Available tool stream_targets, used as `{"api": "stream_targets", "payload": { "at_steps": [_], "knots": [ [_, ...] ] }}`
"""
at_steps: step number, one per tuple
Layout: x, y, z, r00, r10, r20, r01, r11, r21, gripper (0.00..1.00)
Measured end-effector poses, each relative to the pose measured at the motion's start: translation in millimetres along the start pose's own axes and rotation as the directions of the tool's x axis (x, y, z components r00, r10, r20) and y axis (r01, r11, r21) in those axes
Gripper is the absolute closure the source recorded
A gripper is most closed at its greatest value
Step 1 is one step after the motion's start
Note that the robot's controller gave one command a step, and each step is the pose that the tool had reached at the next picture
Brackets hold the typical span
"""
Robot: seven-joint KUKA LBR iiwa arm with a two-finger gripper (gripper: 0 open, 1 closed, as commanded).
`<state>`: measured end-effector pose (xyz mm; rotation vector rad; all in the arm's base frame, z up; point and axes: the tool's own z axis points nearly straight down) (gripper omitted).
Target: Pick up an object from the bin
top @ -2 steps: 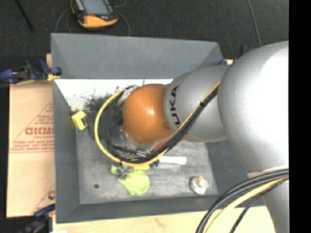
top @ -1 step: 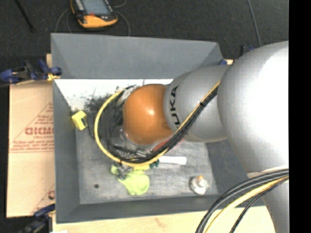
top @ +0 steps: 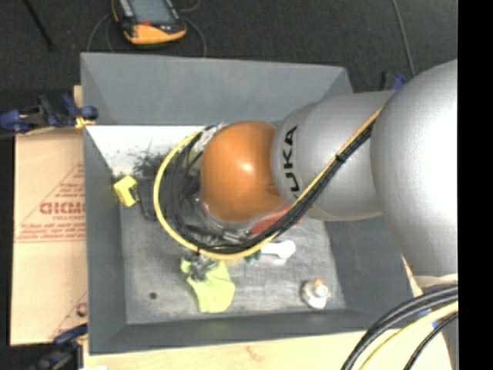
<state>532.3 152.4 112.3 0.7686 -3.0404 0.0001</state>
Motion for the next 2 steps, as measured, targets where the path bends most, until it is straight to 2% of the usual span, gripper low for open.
{"api": "stream_targets", "payload": {
  "at_steps": [1,2],
  "knots": [
    [3.3,-11,-55,0.999,0.031,0.007,-0.031,1.000,0.001,1.00],
    [11.1,-10,-112,0.999,0.046,0.009,-0.046,0.999,0.001,1.00]
  ]
}}
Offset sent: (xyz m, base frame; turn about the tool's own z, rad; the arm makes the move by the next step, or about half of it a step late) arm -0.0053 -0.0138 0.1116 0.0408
